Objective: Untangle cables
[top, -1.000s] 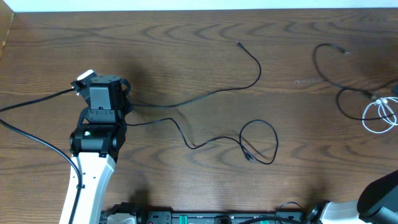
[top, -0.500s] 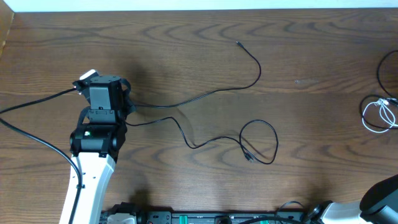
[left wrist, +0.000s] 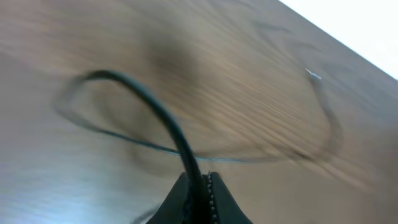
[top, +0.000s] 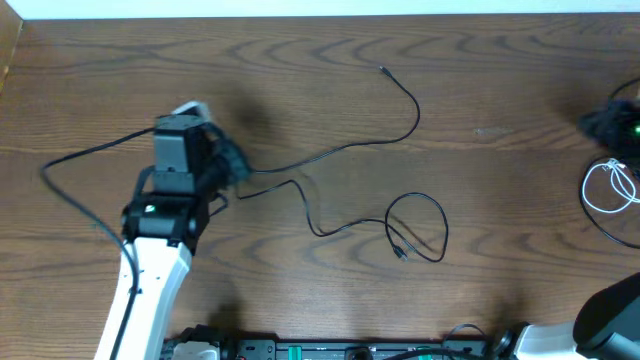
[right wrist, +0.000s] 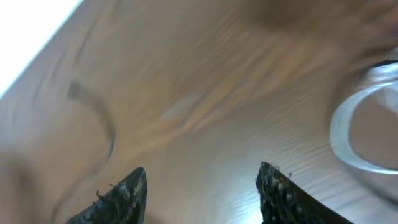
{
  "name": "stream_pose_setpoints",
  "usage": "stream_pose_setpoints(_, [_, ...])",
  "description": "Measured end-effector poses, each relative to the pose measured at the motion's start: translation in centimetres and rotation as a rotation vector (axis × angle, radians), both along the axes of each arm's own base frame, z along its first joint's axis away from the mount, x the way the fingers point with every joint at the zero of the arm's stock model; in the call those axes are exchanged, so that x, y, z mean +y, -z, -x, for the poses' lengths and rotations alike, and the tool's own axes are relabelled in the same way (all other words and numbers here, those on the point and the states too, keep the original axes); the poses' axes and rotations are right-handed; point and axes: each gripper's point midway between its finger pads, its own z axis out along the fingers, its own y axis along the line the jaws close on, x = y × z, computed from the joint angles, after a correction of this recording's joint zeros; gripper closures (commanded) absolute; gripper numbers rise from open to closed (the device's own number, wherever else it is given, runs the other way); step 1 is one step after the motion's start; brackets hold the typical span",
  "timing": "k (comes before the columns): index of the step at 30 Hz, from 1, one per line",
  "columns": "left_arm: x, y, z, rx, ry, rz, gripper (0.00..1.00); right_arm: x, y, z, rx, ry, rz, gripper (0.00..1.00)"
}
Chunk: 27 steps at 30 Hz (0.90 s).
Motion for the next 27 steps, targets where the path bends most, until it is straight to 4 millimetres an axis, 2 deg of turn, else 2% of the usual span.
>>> stream_pose_setpoints(2, [-3.2, -0.1, -0.3, -0.012, 0.112, 0.059, 0.92, 3.0, 0.4, 0.0, 0.03, -0.099, 0.003, 0.43])
stream_pose_setpoints(6, [-10.5, -0.2, 0.3, -0.032, 0.361, 0.159, 0.92, 6.0, 0.9, -0.2, 0.059, -0.205, 0.053, 0.4])
stream_pose_setpoints(8, [-13.8, -0.3, 1.0, -0.044, 0.468, 0.188, 0.88, 6.6, 1.1, -0.3, 0.067, -0.231, 0.082, 0.4])
stream_pose_setpoints(12, [-20.0, 0.2, 3.9, -0.061, 0.693, 0.2, 0.83, 7.1, 1.3, -0.3, 0.082, -0.253, 0.115, 0.4])
stream_pose_setpoints(15, [-22.6, 1.0, 6.0, -0.052, 0.805, 0.18, 0.76, 7.1, 1.4, -0.2, 0.09, -0.253, 0.125, 0.38])
stream_pose_setpoints(17, [-23.7, 1.7, 7.2, -0.036, 0.859, 0.16, 0.71, 7.0, 1.5, 0.0, 0.098, -0.252, 0.127, 0.38])
stream_pose_setpoints(18, [-24.0, 2.3, 7.8, -0.021, 0.878, 0.143, 0.66, 7.0, 1.5, 0.0, 0.101, -0.251, 0.128, 0.38])
stream_pose_setpoints(19, [-24.1, 3.0, 8.3, -0.003, 0.896, 0.121, 0.58, 7.0, 1.5, 0.1, 0.105, -0.251, 0.128, 0.37])
stream_pose_setpoints(21, [-23.8, 4.6, 9.2, 0.042, 0.917, 0.056, 0.51, 6.9, 1.6, 0.2, 0.11, -0.25, 0.129, 0.37])
stream_pose_setpoints(24, [-21.6, 7.1, 9.3, 0.108, 0.878, -0.095, 0.46, 7.0, 1.7, 0.4, 0.118, -0.25, 0.128, 0.33])
stream_pose_setpoints(27, [-18.8, 8.2, 7.9, 0.118, 0.788, -0.244, 0.44, 7.2, 1.8, 0.8, 0.132, -0.259, 0.115, 0.31])
